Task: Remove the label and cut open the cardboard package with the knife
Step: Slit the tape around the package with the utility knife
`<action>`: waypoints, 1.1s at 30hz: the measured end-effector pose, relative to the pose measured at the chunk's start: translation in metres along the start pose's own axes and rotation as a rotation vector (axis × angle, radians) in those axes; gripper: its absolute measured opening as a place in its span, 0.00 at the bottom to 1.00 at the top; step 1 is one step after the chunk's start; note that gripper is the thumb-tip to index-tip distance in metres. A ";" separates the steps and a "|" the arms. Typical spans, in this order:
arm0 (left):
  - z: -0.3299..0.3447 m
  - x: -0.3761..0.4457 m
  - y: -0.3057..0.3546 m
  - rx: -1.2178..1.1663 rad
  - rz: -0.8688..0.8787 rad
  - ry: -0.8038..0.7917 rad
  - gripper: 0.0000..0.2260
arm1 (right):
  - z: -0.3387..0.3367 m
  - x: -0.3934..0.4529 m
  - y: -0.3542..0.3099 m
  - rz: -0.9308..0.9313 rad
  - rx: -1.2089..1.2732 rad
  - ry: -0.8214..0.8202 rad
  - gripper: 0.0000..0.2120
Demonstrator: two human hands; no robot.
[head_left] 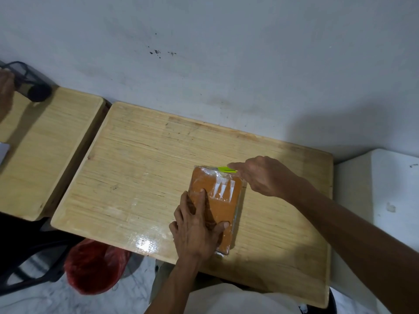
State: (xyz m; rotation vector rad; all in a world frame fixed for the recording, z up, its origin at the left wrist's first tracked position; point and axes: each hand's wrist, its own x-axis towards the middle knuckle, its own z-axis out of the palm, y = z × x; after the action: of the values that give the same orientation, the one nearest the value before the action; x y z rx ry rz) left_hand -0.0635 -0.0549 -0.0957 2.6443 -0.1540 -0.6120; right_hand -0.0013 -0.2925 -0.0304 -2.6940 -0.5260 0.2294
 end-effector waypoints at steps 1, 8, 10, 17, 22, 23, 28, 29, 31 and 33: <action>0.000 0.000 0.000 -0.003 0.002 0.000 0.47 | 0.000 -0.002 0.002 -0.012 0.005 0.007 0.14; -0.001 0.000 0.000 -0.006 0.003 0.001 0.48 | 0.003 -0.020 0.014 0.110 -0.111 -0.121 0.18; -0.002 0.000 0.000 -0.003 0.001 -0.003 0.48 | 0.004 -0.026 0.019 0.154 -0.139 -0.167 0.17; -0.002 0.000 -0.001 0.003 0.007 -0.012 0.47 | -0.002 -0.049 0.023 0.237 -0.099 -0.188 0.19; -0.001 -0.001 -0.001 -0.010 0.011 0.007 0.46 | 0.004 -0.072 0.034 0.325 -0.070 -0.184 0.19; -0.001 -0.001 -0.001 -0.007 0.010 0.005 0.46 | 0.007 -0.078 0.036 0.326 -0.080 -0.189 0.19; -0.004 0.000 0.001 -0.009 -0.007 -0.024 0.47 | 0.021 -0.110 0.034 0.484 0.153 0.087 0.14; -0.005 -0.001 0.001 -0.010 -0.006 -0.029 0.47 | 0.026 -0.115 0.027 0.551 0.215 0.179 0.12; -0.006 -0.001 0.001 -0.017 0.000 -0.044 0.46 | 0.038 -0.120 0.004 0.698 0.349 0.354 0.08; -0.009 0.000 0.001 -0.034 0.005 -0.048 0.43 | 0.053 -0.121 -0.027 0.851 0.551 0.493 0.02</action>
State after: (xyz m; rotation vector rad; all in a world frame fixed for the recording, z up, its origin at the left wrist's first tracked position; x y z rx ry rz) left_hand -0.0593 -0.0521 -0.0881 2.5972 -0.1626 -0.6709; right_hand -0.1335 -0.2991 -0.0572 -2.1410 0.7375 -0.0714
